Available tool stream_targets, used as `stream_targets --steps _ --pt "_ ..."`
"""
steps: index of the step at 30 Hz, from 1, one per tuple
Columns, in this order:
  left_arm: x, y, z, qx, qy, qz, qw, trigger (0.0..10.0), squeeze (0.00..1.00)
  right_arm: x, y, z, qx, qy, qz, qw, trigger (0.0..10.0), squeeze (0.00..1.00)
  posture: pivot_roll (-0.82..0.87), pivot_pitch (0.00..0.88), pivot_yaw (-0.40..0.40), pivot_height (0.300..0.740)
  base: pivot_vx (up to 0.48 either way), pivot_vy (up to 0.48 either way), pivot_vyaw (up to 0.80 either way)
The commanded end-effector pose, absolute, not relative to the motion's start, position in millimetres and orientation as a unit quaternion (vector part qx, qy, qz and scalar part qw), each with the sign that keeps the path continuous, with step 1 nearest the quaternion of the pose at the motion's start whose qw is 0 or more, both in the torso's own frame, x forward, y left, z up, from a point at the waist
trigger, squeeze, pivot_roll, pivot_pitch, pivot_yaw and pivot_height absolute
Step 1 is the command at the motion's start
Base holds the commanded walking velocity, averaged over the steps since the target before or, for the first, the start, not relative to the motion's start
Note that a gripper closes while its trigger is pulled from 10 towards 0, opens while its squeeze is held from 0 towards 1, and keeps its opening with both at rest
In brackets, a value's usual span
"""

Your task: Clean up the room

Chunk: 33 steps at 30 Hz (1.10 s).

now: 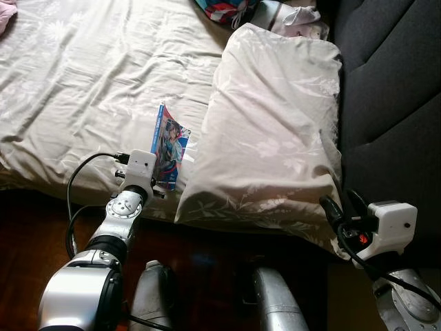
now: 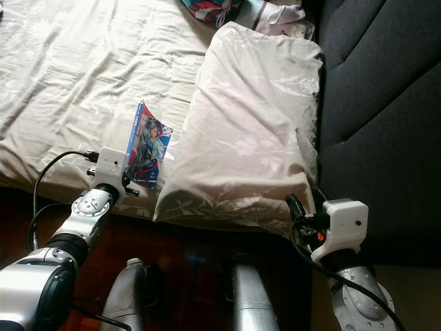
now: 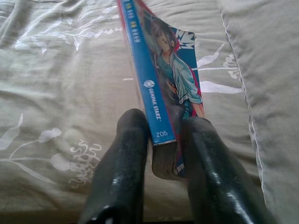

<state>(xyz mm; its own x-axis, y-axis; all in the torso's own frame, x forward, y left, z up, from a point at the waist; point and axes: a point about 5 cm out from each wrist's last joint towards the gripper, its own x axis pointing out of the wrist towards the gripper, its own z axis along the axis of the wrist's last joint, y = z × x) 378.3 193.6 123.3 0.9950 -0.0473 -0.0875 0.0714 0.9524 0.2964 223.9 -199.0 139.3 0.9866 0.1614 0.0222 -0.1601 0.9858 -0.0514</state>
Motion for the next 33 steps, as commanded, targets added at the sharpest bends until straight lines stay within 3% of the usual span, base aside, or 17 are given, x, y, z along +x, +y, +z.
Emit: stream_targets --steps 1,4,5,6,7,17,18,19,20,21,33 --pt "373.3 192.6 110.6 0.164 0.065 -0.037 0.984 10.0 0.69 218.2 -204.3 138.0 -0.030 -0.004 0.072 0.997 10.0 0.00 -0.30 0.495 -0.121 0.646 0.000 0.000 0.00" --pt "373.9 195.0 113.2 0.177 0.057 -0.030 0.982 10.0 0.61 217.6 -204.2 137.9 -0.028 -0.003 0.071 0.997 10.0 0.00 -0.30 0.498 -0.121 0.646 0.000 0.000 0.00" --pt "374.1 195.6 113.9 0.177 0.056 -0.027 0.982 10.0 0.38 217.6 -204.2 137.9 -0.028 -0.003 0.071 0.997 10.0 0.00 -0.30 0.498 -0.121 0.646 0.000 0.000 0.00" --pt "374.3 196.0 114.4 0.176 0.055 -0.025 0.983 10.0 0.38 217.6 -204.2 137.8 -0.028 -0.003 0.070 0.997 10.0 0.00 -0.30 0.498 -0.121 0.646 0.000 0.000 0.00" --pt "374.9 196.6 116.6 0.190 0.048 -0.022 0.980 10.0 0.00 217.8 -204.0 137.7 -0.028 -0.003 0.070 0.997 10.0 0.00 -0.30 0.498 -0.121 0.646 0.000 0.000 0.00" --pt "376.9 198.7 123.0 0.235 0.032 -0.012 0.971 10.0 0.00 217.2 -203.8 137.7 -0.025 -0.002 0.069 0.997 10.0 0.00 -0.30 0.503 -0.123 0.646 0.000 0.000 0.00" --pt "377.0 199.7 123.2 0.241 0.032 -0.007 0.970 10.0 0.72 217.0 -203.9 137.5 -0.025 -0.002 0.069 0.997 10.0 0.00 -0.30 0.503 -0.122 0.646 0.000 0.000 0.00" --pt "377.2 201.0 123.7 0.251 0.032 -0.001 0.967 10.0 0.76 216.8 -204.0 137.3 -0.024 -0.002 0.068 0.997 10.0 0.00 -0.30 0.506 -0.123 0.646 0.000 0.000 0.00" --pt "377.2 201.0 123.7 0.251 0.032 -0.001 0.967 10.0 0.76 216.8 -204.0 137.3 -0.024 -0.002 0.068 0.997 10.0 0.00 -0.30 0.506 -0.123 0.646 0.000 0.000 0.00" --pt "377.4 202.0 124.2 0.258 0.032 0.005 0.966 10.0 0.00 216.7 -204.0 137.1 -0.023 -0.001 0.068 0.997 10.0 0.00 -0.30 0.506 -0.123 0.646 0.000 0.000 0.00" --pt "376.5 220.8 126.0 0.301 0.047 0.092 0.948 10.0 0.00 216.0 -204.9 137.5 -0.021 -0.001 0.071 0.997 10.0 0.00 -0.31 0.506 -0.129 0.646 0.000 0.000 0.00"
